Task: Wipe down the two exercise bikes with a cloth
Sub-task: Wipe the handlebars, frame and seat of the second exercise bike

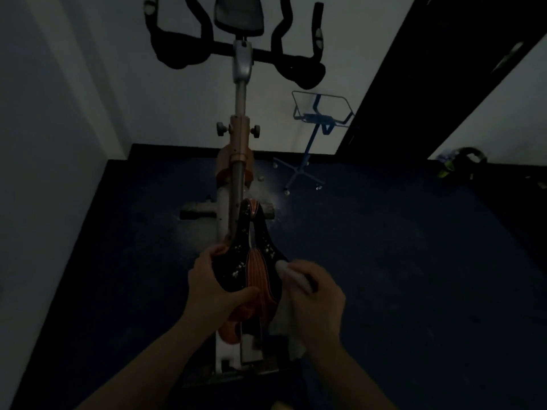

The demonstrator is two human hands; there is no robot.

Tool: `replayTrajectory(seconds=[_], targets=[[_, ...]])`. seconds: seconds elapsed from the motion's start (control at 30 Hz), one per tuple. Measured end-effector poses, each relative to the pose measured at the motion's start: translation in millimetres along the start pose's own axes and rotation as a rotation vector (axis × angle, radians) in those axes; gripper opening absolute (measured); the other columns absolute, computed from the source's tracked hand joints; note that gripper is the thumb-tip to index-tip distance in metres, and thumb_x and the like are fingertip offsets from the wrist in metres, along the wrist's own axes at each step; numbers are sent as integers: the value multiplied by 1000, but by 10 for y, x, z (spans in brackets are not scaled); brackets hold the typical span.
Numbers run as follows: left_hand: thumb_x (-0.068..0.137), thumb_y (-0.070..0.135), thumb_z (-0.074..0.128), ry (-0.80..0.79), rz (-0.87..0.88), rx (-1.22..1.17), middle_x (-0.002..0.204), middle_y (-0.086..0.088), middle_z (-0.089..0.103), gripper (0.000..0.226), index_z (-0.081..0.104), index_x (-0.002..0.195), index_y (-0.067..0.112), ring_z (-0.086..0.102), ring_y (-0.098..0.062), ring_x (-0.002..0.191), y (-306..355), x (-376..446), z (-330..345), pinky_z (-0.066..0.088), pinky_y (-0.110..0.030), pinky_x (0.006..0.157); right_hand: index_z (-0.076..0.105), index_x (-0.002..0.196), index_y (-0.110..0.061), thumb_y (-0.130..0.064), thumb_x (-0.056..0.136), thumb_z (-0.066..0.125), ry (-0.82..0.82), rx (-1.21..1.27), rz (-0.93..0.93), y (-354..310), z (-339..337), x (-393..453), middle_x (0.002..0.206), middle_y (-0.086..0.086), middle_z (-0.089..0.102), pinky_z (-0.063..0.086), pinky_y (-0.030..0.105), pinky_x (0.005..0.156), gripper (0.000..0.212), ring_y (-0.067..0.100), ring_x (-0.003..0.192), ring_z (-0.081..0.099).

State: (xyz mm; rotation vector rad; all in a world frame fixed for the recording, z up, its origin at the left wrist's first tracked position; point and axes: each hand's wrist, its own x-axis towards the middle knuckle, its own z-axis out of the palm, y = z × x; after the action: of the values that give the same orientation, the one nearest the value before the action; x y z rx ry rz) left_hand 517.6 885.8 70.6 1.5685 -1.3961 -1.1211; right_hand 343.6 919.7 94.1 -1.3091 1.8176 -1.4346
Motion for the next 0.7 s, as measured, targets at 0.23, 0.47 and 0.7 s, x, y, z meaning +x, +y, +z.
replayTrajectory(seconds=[0.23, 0.47, 0.7], targets=[[47, 20, 93, -13, -18, -74, 116, 12, 47, 95, 40, 125, 23, 47, -1, 106, 104, -18, -5, 38, -10, 82, 74, 87, -17, -12, 74, 80, -336, -77, -407, 50, 50, 418, 91, -11, 69, 52, 18, 77, 16, 6, 86, 64], [50, 34, 85, 297, -103, 9, 119, 1, 55, 83, 48, 122, 19, 55, -21, 112, 219, -263, 246, 48, -44, 95, 72, 82, -20, -18, 81, 74, -170, 44, -71, 116, -5, 260, 83, -14, 68, 49, 14, 72, 4, 0, 81, 63], [52, 69, 55, 611, -140, 168, 124, -10, 51, 94, 46, 125, 9, 44, -27, 119, 422, -399, 622, 31, -37, 102, 77, 88, -13, -32, 79, 66, -582, 86, -467, 123, 0, 679, 94, -8, 68, 44, 5, 85, 23, -15, 93, 56]])
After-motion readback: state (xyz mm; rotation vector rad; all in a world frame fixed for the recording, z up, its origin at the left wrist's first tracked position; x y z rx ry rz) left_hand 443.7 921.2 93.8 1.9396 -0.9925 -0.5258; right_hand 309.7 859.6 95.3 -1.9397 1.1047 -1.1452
